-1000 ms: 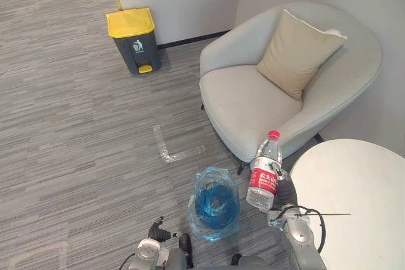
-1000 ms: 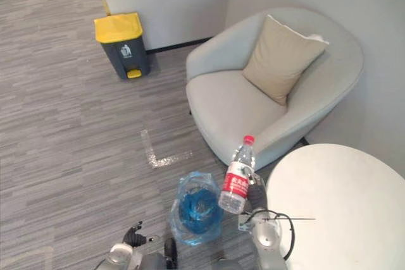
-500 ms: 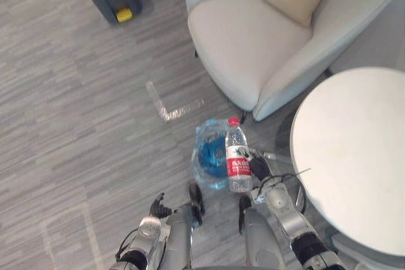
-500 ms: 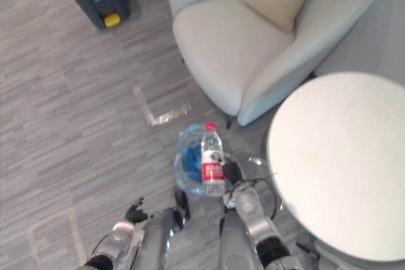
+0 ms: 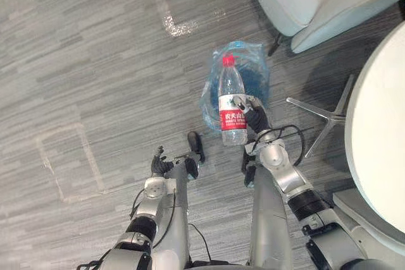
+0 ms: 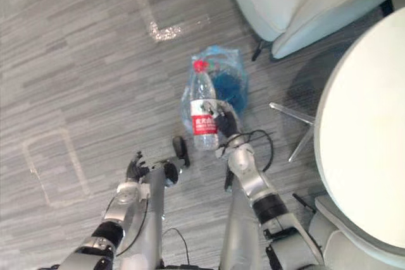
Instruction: Gather rubbish on tea table into small bin, then transfer packed bag to large trash can.
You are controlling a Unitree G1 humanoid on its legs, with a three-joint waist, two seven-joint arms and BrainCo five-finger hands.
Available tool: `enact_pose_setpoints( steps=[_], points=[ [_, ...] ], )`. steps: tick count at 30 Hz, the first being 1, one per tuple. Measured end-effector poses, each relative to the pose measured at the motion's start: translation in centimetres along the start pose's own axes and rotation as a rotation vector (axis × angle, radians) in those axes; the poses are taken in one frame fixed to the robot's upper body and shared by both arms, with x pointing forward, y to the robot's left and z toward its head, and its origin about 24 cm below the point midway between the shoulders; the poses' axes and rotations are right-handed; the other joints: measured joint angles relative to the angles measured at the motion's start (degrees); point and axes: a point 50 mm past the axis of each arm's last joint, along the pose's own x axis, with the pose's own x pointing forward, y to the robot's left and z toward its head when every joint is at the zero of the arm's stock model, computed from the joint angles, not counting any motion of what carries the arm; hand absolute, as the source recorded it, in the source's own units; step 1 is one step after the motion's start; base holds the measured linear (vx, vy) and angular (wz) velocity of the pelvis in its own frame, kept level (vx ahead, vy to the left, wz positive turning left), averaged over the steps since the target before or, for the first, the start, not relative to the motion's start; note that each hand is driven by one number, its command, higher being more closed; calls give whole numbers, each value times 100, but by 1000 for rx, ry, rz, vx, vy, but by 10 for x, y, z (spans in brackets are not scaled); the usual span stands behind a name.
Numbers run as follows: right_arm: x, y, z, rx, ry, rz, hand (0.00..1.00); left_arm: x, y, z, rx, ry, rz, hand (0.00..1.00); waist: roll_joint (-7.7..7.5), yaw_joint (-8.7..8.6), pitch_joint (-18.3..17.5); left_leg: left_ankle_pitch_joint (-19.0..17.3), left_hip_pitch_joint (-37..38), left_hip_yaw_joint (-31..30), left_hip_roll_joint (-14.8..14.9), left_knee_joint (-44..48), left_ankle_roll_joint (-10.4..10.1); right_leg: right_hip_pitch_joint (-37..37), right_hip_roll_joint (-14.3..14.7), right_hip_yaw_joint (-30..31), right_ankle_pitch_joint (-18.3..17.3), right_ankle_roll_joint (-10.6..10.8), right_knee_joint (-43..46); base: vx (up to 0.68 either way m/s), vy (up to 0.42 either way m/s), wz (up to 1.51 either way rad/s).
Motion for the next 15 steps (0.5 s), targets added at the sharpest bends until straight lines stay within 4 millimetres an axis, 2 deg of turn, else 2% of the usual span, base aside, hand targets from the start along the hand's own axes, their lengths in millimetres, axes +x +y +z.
enact_pose_setpoints(
  steps=[3, 7, 11, 15],
  points=[
    [14, -8, 7, -24, -25, -26, 100, 8, 2, 19, -9, -53, 7, 0, -42, 19, 48, 21, -404, -52, 5, 206, 100, -384, -30, -10, -96, 25, 294, 20, 9, 11],
    [24, -20, 3, -66, -5, -51, 100, 16, -1, 41, -28, -119, 4, 0, -70, 85, 167, 48, -731, -154, -8, 407, 166, -691, -84, -66, -229, 15, 557, 15, -12, 12],
    [31, -25, -1, -75, 23, -76, 100, 18, 2, 49, -43, -142, 12, 0, -74, 87, 172, 33, -940, -184, 3, 442, 153, -910, -91, -96, -267, -18, 637, 1, -12, 3],
    [38, -40, -9, -68, 79, -150, 100, 18, 5, 54, -63, -166, 30, 0, -74, 93, 172, 23, -1098, -182, 7, 446, 134, -1086, -92, -94, -270, -23, 674, 0, 0, 0]
  ],
)
